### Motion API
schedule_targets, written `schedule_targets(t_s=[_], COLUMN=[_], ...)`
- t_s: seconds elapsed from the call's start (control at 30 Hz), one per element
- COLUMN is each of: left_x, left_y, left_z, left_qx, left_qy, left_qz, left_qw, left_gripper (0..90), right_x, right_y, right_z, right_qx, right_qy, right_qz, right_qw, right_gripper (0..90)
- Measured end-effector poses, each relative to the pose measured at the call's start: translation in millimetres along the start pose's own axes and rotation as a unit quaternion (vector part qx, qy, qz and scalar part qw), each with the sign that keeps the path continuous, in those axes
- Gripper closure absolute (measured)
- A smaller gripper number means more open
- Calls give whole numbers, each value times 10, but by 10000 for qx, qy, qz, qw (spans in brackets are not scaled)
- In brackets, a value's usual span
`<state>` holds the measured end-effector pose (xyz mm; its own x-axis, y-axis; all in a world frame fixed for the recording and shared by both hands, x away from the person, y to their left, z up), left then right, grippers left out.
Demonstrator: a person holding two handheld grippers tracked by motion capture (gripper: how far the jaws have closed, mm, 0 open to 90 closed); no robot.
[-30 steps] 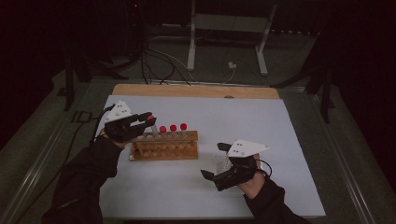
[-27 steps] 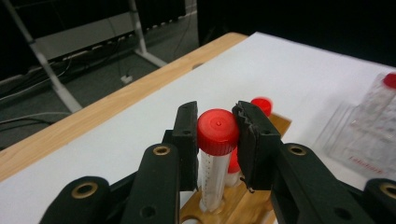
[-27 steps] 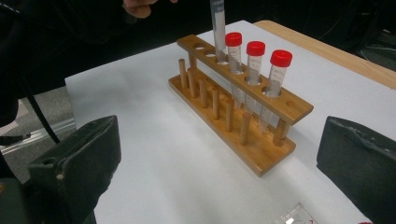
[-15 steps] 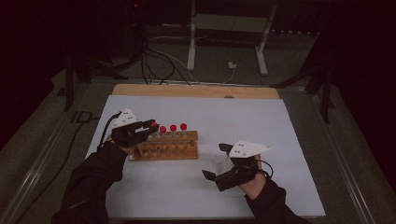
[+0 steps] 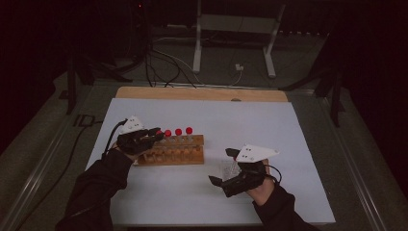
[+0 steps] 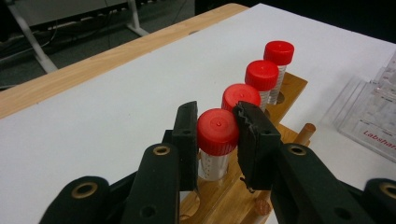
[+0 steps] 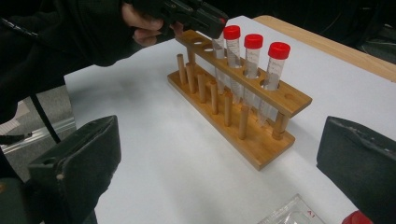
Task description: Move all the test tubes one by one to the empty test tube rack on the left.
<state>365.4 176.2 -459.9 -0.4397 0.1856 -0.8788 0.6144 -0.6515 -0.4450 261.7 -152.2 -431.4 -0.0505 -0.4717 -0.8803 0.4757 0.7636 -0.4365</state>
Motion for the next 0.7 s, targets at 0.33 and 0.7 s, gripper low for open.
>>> schedule_targets(t_s=[0.33, 0.7], left_x=[1, -22], left_y=[-12, -130], left_z=[-15, -15], left_qx=[90, 67], left_qy=[-6, 49], left_qz=[-84, -47], left_qw=[9999, 10000], left_gripper=[712, 538], right_x=[-5, -32], right_y=[-14, -97], right_z=[5, 60], right_qx=[-8, 90], right_qy=[1, 23], right_qz=[25, 114], right_qw=[10000, 9999], right_gripper=[0, 0])
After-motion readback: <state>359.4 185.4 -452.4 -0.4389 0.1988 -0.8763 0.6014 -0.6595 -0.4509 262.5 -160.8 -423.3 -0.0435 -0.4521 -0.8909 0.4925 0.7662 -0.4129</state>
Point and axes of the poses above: each handheld gripper's, and its own axes: y roughly forward along the jaws, x roughly out of its underside, z roughly to its right, the point moved 2 cm from there along y, roughly forward along the jaws, and after that the axes turned 13 degrees about -y, right-handed, at the moved point
